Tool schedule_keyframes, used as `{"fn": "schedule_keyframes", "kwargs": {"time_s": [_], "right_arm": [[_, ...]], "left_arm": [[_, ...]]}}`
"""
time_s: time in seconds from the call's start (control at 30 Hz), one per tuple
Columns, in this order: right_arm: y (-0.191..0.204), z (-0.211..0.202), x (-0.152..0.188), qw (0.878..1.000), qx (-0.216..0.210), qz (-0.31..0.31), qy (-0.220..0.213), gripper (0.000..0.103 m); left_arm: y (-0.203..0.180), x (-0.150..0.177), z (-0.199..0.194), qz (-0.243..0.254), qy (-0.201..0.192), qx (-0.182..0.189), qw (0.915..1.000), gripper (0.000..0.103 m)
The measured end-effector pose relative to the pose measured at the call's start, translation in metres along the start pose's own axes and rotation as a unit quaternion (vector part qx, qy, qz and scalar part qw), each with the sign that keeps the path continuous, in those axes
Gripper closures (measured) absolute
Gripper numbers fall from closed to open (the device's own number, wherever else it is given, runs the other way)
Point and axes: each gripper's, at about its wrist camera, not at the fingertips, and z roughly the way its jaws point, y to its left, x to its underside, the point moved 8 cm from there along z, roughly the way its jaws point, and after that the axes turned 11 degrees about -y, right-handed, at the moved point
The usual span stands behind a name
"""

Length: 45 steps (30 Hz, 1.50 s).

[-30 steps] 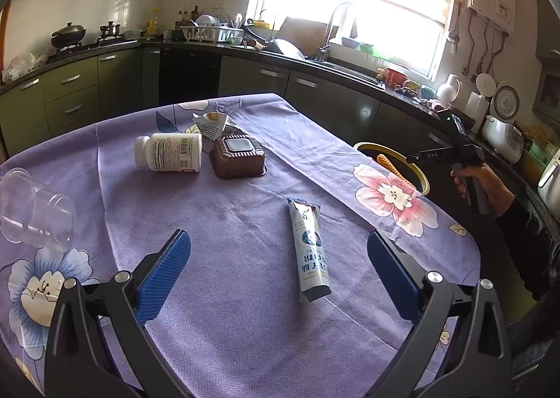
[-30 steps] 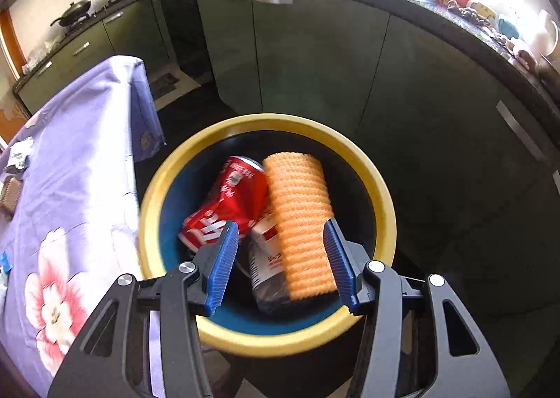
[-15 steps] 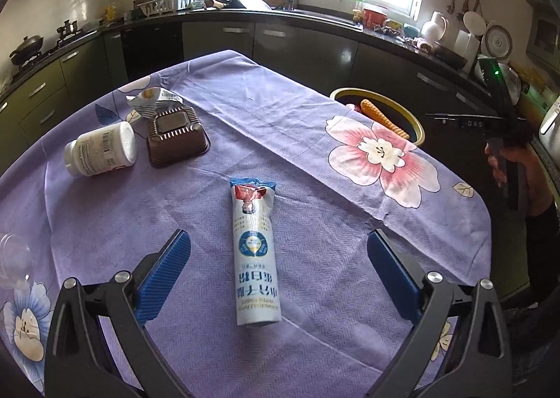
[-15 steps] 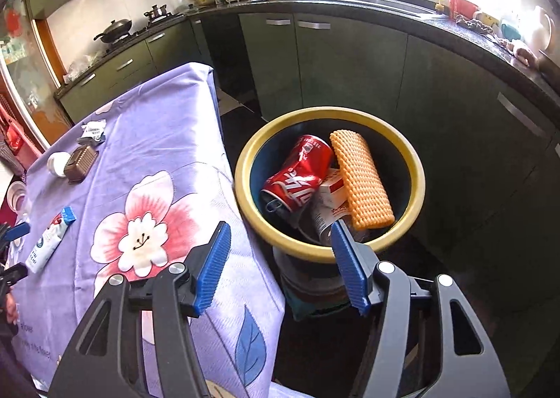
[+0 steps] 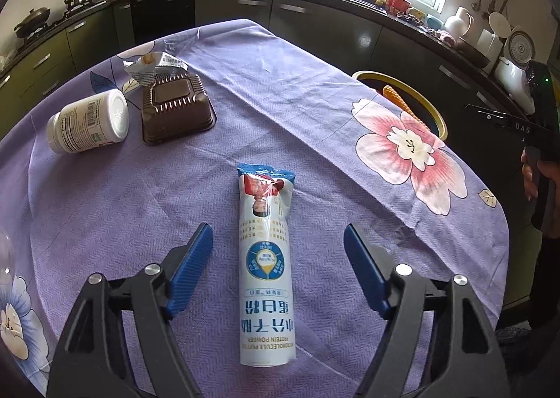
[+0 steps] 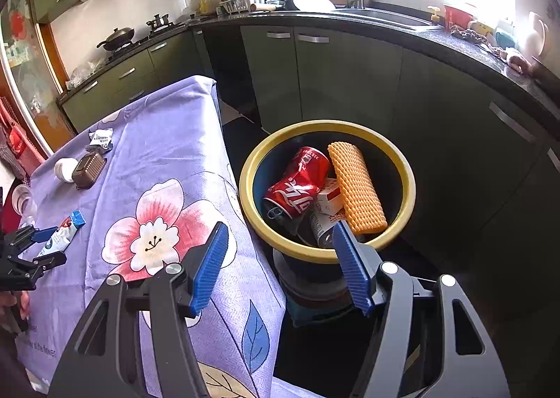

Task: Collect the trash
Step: 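Reach the left gripper to the white protein powder tube and grasp it, then carry the white tube with the left gripper over the bin and release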

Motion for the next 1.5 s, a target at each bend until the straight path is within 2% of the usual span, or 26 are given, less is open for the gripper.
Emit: {"fn": "schedule_keyframes", "kwargs": {"time_s": [0.1,0.3,0.4,0.47,0.5,0.83,1.1,1.33,1.5], "right_arm": [[-0.001,0.0,0.001,1.0,0.001,0.0,0.002,0.041],[-0.001,-0.001,0.004,1.0,-0.003,0.002,0.001,0.041],[-0.002,-0.002,0.005,1.0,-0.005,0.004,0.0,0.041],[-0.003,-0.003,0.005,1.0,-0.006,0.004,-0.001,0.041],[-0.003,-0.003,0.005,1.0,-0.006,0.005,-0.001,0.041],[-0.01,-0.008,0.004,1.0,-0.002,0.009,-0.006,0.041],[-0.035,-0.014,0.003,0.999,0.025,0.017,-0.016,0.041],[-0.07,-0.016,0.005,0.998,0.034,0.046,-0.024,0.041],[-0.102,-0.019,0.01,0.996,0.042,0.078,-0.026,0.041]], "left_arm": [[-0.002,0.002,-0.001,0.008,0.001,-0.007,0.9999,0.035],[-0.004,0.005,-0.005,0.02,0.0,-0.028,0.9994,0.05],[-0.005,0.006,-0.007,0.023,0.0,-0.034,0.9992,0.064],[-0.005,0.007,-0.009,0.025,0.002,-0.035,0.9991,0.078],[-0.006,0.007,-0.009,0.024,0.003,-0.034,0.9991,0.081],[-0.032,-0.005,-0.021,0.045,-0.003,-0.018,0.9988,0.083],[-0.087,-0.049,-0.017,0.062,-0.007,0.047,0.9969,0.083],[-0.157,-0.102,0.022,0.1,-0.002,0.106,0.9893,0.083],[-0.21,-0.138,0.08,0.119,0.015,0.138,0.9832,0.083]]}}
